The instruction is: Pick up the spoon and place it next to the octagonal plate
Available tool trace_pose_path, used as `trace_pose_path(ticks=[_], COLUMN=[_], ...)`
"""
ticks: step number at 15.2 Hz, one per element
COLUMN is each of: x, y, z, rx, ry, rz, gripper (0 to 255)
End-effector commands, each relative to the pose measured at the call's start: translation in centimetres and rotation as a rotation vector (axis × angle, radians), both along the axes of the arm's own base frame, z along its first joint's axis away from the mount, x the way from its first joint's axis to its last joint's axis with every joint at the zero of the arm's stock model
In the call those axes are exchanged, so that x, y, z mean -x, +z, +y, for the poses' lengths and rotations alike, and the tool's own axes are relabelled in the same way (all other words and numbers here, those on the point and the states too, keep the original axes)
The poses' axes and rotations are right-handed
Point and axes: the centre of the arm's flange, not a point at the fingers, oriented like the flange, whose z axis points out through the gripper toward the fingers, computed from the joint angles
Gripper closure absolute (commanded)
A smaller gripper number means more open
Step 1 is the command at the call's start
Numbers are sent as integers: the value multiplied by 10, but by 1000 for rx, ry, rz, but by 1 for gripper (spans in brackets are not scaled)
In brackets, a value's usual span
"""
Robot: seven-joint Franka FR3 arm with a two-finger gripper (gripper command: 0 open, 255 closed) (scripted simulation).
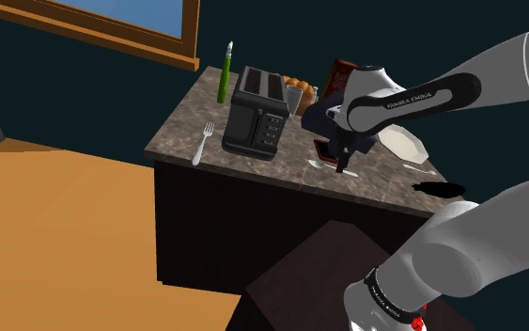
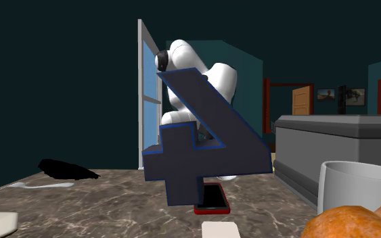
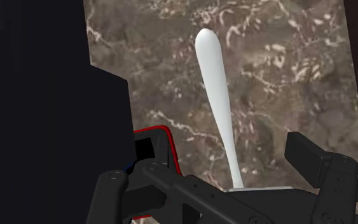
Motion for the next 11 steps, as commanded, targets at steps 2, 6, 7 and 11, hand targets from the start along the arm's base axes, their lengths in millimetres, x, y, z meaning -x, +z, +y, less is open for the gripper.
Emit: trace_pose_path(ticks=[2,6,7,11], x=[3,3,3,3], y=[-14,-14,-14,-14], z=[-3,-3,-3,-3], rx=[0,0,0,0], ry=[-2,-2,-2,-2], rz=[1,1,1,1], gripper=[0,0,0,255])
